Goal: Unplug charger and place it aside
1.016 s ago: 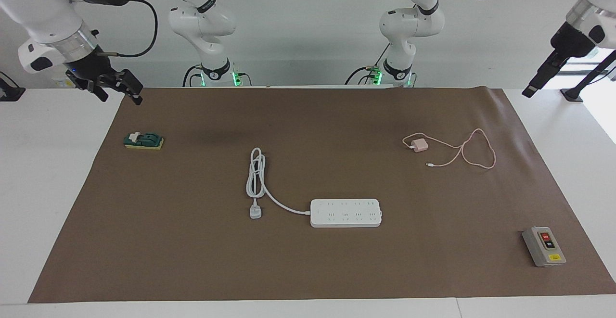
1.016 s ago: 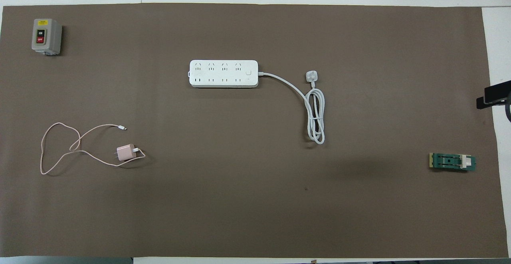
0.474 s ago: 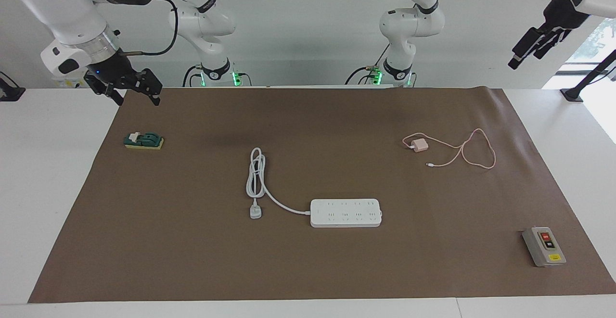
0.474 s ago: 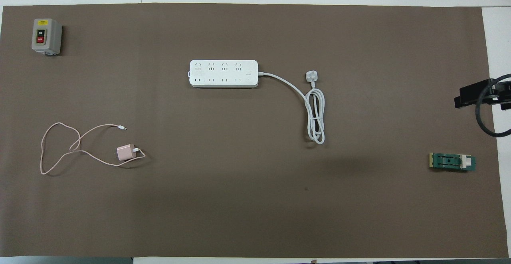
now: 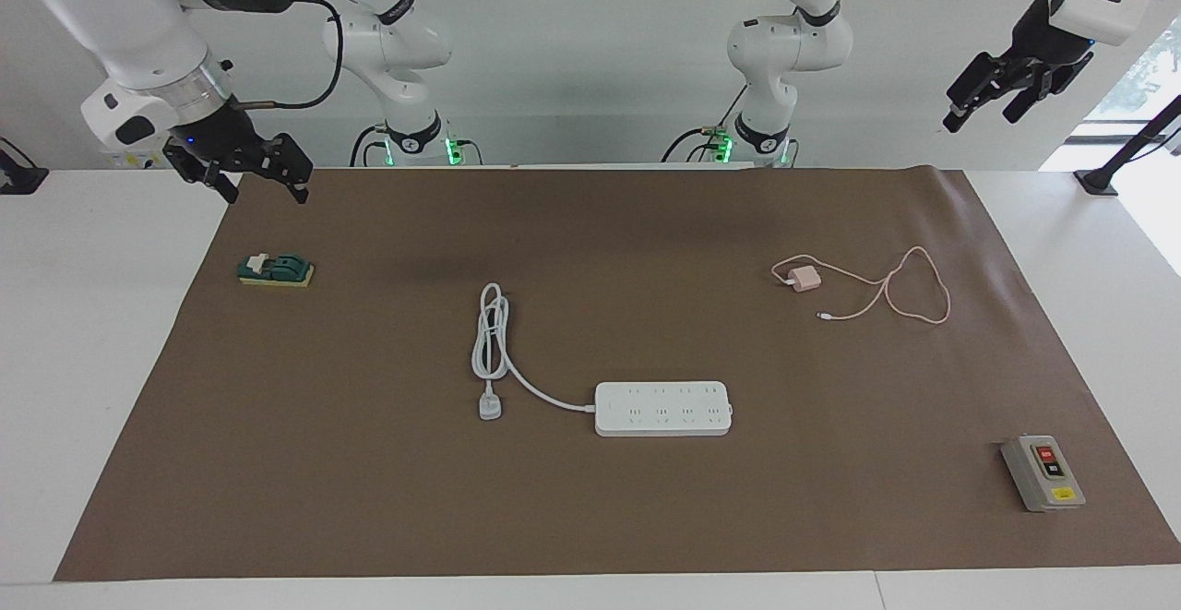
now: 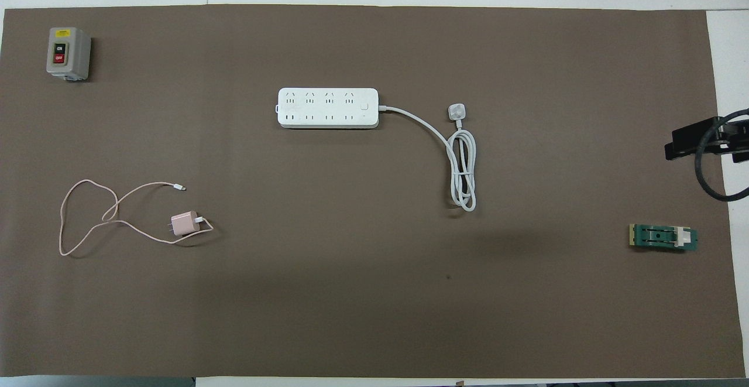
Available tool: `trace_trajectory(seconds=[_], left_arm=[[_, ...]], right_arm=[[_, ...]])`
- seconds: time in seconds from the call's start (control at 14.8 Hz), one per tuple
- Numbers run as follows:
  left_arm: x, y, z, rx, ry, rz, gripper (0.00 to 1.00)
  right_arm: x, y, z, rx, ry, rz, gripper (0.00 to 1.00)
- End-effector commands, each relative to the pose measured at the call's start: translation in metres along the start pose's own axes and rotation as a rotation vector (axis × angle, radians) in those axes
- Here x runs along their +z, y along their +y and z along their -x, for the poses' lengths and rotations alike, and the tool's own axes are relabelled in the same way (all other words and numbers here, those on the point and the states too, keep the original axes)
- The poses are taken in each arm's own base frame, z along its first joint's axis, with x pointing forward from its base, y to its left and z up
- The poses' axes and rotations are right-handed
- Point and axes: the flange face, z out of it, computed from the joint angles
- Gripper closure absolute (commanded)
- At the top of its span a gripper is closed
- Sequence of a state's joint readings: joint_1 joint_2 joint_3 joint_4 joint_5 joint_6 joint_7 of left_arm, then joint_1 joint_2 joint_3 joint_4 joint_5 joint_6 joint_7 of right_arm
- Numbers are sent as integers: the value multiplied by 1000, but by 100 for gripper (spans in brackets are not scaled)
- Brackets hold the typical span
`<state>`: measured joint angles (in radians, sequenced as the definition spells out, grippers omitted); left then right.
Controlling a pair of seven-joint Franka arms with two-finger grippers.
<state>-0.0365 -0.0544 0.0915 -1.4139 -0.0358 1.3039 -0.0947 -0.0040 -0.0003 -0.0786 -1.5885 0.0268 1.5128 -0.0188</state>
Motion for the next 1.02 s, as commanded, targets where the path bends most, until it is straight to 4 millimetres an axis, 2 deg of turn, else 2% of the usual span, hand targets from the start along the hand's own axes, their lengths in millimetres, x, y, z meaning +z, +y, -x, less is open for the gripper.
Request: trace_trajectory(seconds=[0.0, 0.2, 0.54, 0.95], left_arm=[[15, 9, 6, 59, -9, -13, 0], [27, 15, 16, 150, -32, -26, 0], [29, 28, 18, 196, -33, -29, 0], [23, 38, 4, 215, 82, -18, 0]], right_arm=[[2, 1, 3, -3, 6, 11, 0], [1, 0, 5, -8, 1, 10, 0], [1, 1, 7, -8, -9, 8, 0], [1, -1, 6, -13, -2, 9, 0]])
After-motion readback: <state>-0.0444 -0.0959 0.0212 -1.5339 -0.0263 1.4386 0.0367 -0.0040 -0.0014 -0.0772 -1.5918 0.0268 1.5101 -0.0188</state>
